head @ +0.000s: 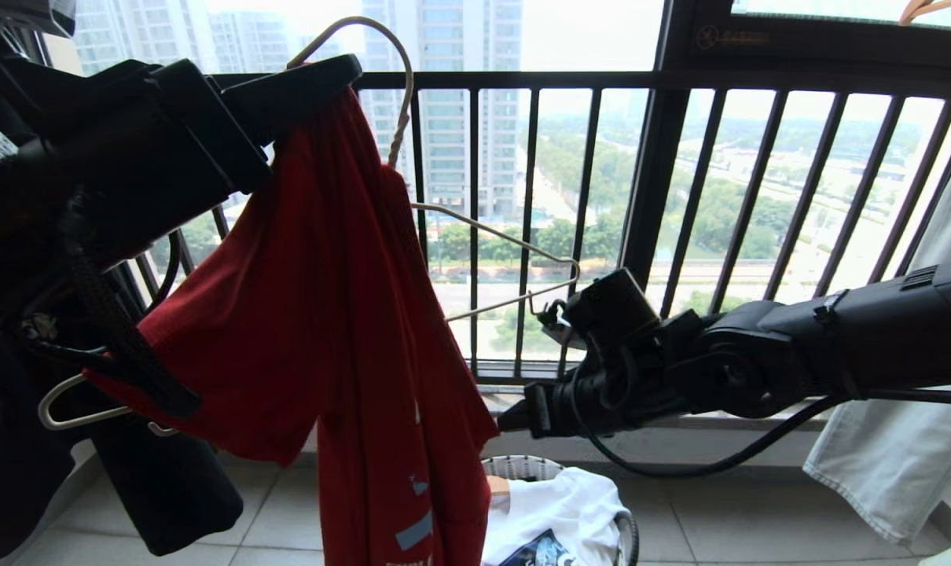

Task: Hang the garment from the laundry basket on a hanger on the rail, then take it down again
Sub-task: Hang the clothes on the clothes rack

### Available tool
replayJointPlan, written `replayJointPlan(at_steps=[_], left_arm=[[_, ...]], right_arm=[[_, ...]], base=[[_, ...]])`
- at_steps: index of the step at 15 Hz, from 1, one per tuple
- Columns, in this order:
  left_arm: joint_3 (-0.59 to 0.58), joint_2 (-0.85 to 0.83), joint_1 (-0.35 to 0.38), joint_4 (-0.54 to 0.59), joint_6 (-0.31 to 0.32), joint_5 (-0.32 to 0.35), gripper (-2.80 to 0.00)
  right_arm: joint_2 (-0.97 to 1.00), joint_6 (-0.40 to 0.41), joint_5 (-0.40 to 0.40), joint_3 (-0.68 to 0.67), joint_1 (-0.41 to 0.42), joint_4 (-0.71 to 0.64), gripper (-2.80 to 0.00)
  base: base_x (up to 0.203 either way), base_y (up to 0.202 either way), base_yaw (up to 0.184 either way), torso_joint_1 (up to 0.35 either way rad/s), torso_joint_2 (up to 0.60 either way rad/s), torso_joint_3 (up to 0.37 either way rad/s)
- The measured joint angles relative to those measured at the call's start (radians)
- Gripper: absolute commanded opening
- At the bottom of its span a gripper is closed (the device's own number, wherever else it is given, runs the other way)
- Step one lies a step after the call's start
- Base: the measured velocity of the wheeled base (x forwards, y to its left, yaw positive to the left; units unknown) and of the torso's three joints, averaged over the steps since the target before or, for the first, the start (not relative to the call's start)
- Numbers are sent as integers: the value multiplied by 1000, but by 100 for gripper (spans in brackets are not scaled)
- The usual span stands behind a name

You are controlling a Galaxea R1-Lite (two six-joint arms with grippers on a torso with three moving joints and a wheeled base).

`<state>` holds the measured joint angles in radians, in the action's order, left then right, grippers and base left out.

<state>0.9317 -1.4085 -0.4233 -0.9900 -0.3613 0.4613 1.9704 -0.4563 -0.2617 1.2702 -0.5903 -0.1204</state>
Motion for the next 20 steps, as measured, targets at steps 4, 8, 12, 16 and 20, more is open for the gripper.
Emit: replayJointPlan(at_steps=[4, 8, 12, 16, 20], left_arm=[[2, 0, 9, 1, 0, 0, -280], [2, 0, 10, 2, 0, 0, -280], [2, 0, 11, 3, 0, 0, -280], [2, 0, 11, 2, 0, 0, -280], [2, 0, 13, 1, 0, -1, -280]], right_arm=[[-47, 90, 0, 41, 69, -126, -280], [-88, 179, 0, 75, 108, -251, -280], [-99, 158, -3, 80, 115, -227, -280], [-100, 105, -4, 78, 115, -184, -280], [-106, 106, -2, 78, 115, -181, -280]], base=[[0, 0, 0, 0, 0, 0], [0, 0, 0, 0, 0, 0], [0, 0, 0, 0, 0, 0], [0, 0, 0, 0, 0, 0], [0, 0, 0, 0, 0, 0]])
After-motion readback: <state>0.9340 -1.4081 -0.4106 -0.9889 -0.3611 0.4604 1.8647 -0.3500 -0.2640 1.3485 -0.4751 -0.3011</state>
